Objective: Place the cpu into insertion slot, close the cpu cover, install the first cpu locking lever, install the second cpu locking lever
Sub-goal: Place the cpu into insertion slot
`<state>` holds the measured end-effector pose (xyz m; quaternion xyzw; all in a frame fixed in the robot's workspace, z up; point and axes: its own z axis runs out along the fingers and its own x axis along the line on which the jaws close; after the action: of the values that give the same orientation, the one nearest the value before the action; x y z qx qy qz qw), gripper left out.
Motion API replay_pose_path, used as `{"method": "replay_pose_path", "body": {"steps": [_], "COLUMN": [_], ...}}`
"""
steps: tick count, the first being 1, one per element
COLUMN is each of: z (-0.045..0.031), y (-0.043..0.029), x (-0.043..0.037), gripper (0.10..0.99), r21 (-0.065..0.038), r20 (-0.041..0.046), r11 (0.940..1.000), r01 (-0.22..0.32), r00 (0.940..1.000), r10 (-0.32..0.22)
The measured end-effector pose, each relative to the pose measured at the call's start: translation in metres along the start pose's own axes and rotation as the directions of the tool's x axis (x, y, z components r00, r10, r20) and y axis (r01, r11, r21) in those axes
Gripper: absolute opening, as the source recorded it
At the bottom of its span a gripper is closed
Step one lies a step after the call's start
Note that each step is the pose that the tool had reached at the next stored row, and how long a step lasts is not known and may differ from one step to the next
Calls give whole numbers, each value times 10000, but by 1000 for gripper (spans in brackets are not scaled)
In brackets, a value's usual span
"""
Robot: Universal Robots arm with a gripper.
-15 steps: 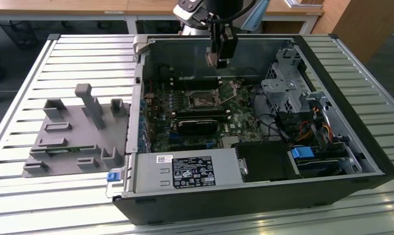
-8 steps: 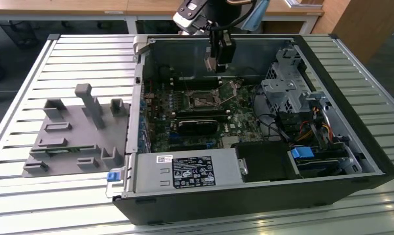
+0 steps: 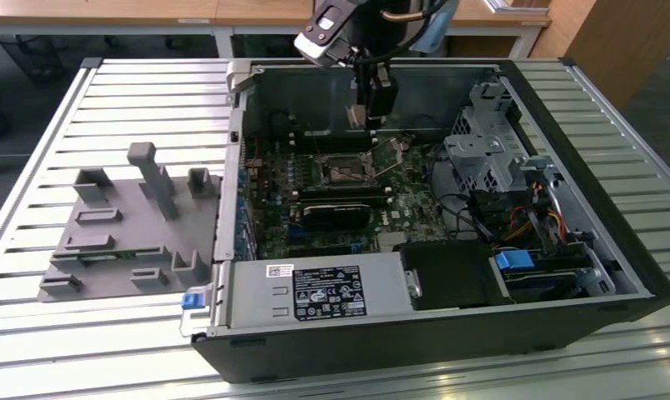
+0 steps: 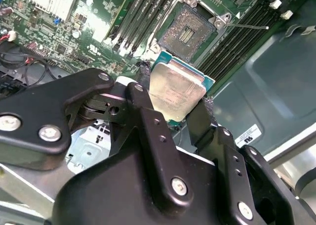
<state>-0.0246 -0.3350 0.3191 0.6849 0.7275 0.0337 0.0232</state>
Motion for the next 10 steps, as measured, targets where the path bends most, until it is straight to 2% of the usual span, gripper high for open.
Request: {"method": "replay_pose_path", "body": {"steps": [3, 7, 10], "z": [53, 113, 156], "y": [-4, -9, -18], "x": [3, 6, 20], "gripper": [541, 541, 541], "r21": [1, 13, 14], "r20": [9, 90, 112], "r11": [10000, 10000, 10000], "r01": [1, 6, -21], "r00": [10000, 10000, 9999], "r10": [-1, -6, 21]}}
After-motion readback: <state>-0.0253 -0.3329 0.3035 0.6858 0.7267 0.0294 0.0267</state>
